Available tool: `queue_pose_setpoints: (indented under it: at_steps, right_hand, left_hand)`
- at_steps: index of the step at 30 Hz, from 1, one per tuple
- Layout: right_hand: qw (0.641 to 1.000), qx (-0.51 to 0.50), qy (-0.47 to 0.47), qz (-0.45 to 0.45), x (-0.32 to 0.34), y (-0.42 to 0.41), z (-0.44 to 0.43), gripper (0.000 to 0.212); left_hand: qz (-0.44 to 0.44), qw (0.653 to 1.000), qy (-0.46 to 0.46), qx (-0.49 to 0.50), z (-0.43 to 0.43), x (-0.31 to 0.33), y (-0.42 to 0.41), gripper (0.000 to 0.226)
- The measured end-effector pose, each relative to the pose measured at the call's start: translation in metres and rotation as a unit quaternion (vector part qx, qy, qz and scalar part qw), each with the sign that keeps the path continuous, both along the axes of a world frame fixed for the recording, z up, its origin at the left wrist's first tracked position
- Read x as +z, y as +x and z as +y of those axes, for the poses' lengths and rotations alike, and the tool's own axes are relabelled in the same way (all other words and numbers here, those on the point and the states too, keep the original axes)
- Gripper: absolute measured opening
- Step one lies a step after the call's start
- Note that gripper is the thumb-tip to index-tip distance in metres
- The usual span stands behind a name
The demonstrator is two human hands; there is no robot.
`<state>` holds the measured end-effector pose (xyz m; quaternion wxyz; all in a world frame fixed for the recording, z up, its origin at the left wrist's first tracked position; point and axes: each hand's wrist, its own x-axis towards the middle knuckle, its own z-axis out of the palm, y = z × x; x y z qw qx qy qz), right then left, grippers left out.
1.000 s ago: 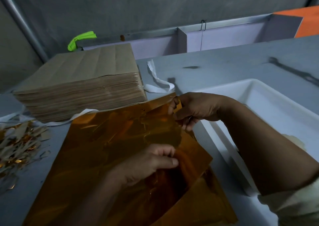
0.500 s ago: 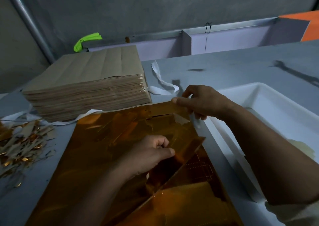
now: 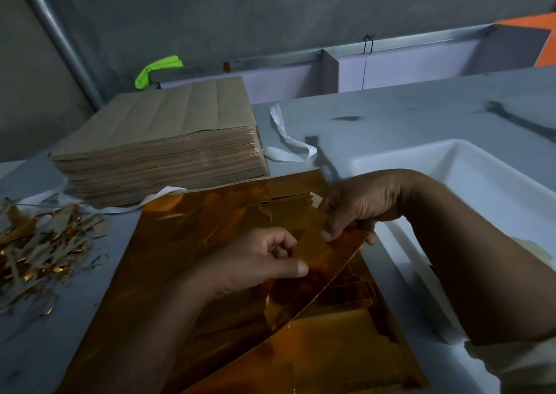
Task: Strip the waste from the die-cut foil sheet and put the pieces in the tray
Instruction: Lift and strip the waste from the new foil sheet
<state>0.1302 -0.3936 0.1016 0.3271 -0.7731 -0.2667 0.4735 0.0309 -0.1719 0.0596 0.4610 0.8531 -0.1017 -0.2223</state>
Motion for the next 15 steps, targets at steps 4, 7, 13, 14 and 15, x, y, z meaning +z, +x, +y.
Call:
queue_pose_setpoints:
  at_steps: [4,7,13,14,15]
  right_hand:
    - [1.000,-0.007,-0.003,0.011,-0.002,0.001,0.002,0.029]
    - [1.000,-0.012,0.004,0.019,-0.001,0.000,0.003,0.032]
    - [0.999,-0.033,0.038,-0.008,-0.001,-0.003,0.005,0.018]
    - [0.998,-0.041,0.047,-0.013,-0.001,-0.003,0.005,0.023]
    - [0.997,-0.049,0.058,-0.017,-0.001,-0.003,0.005,0.029]
  left_hand:
    - [0.052,0.998,-0.023,-0.026,0.017,0.002,-0.003,0.048]
    - [0.104,0.993,-0.017,-0.046,0.031,-0.004,-0.008,0.050]
    - [0.186,0.978,-0.083,-0.048,0.043,-0.019,-0.017,0.058]
    - [0.186,0.977,-0.095,-0.040,0.044,-0.022,-0.017,0.060]
    - [0.186,0.976,-0.107,-0.034,0.045,-0.025,-0.017,0.059]
